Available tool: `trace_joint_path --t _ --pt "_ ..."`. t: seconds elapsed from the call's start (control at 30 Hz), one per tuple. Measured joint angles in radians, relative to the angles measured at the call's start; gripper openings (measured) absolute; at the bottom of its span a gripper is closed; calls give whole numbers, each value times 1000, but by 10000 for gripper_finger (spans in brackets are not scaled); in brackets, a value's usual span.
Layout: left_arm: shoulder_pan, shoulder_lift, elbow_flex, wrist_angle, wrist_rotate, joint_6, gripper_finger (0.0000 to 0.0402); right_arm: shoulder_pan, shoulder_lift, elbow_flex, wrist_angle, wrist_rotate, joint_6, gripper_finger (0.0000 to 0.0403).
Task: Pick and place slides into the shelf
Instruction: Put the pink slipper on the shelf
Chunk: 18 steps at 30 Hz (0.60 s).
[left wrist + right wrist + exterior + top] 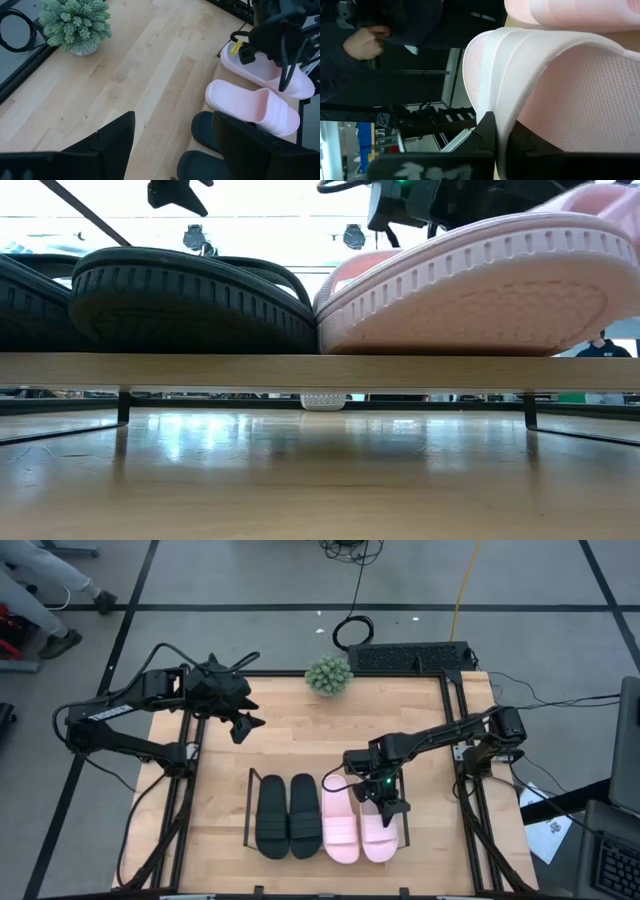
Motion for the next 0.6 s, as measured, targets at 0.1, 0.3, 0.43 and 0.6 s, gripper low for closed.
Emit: trace_joint_path --t 0.1,0.3,0.43,0.6 --pt "0 0 0 0 0 0 267 0 0 -19 28 0 1 0" --pt "0 0 0 0 0 0 267 0 0 -45 69 0 2 0" --pt "0 0 0 0 0 -2 267 0 0 -49 87 0 2 0" --pt "0 0 0 0 0 -5 267 0 0 -49 91 0 -1 0"
